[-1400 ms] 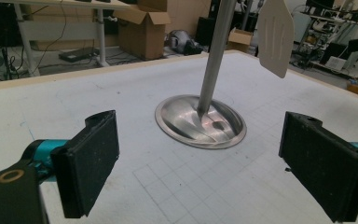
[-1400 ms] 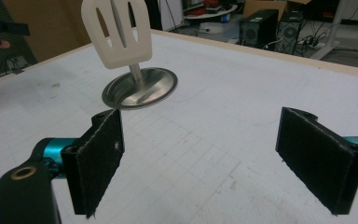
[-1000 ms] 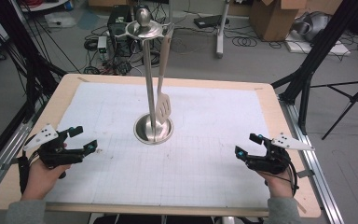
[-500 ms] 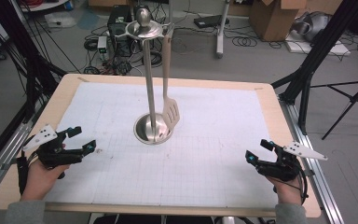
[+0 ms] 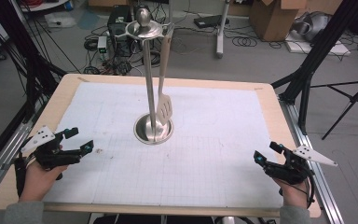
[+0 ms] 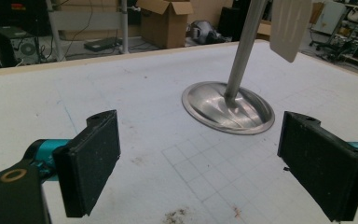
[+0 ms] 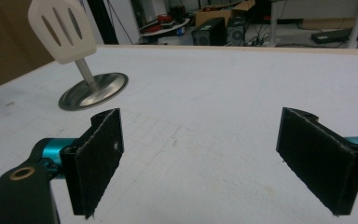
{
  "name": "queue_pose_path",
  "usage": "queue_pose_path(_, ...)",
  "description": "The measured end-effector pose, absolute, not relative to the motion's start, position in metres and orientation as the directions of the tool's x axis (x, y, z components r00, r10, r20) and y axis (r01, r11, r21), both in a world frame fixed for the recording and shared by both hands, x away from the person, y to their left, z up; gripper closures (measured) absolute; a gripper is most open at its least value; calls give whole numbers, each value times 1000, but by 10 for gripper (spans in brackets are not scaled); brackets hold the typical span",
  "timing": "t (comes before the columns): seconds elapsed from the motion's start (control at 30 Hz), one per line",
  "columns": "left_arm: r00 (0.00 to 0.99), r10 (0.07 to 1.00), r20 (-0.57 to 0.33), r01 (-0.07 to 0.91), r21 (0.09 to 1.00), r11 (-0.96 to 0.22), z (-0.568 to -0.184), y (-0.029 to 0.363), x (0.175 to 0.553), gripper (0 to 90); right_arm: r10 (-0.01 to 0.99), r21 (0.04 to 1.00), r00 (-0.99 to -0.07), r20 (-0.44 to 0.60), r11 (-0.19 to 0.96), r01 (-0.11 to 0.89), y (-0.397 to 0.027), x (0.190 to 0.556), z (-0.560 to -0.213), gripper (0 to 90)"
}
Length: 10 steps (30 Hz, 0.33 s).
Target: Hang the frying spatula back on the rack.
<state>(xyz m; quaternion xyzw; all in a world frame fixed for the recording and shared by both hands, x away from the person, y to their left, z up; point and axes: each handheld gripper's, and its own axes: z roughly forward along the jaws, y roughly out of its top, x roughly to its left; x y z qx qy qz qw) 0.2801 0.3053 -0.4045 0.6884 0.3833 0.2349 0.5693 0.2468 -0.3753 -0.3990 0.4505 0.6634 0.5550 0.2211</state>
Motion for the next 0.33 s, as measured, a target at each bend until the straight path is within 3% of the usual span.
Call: queue_pose_path(0.33, 550, 828, -108, 278, 959, -59, -410, 314, 276, 134, 856, 935, -471, 216, -42, 354, -382, 250, -404, 139)
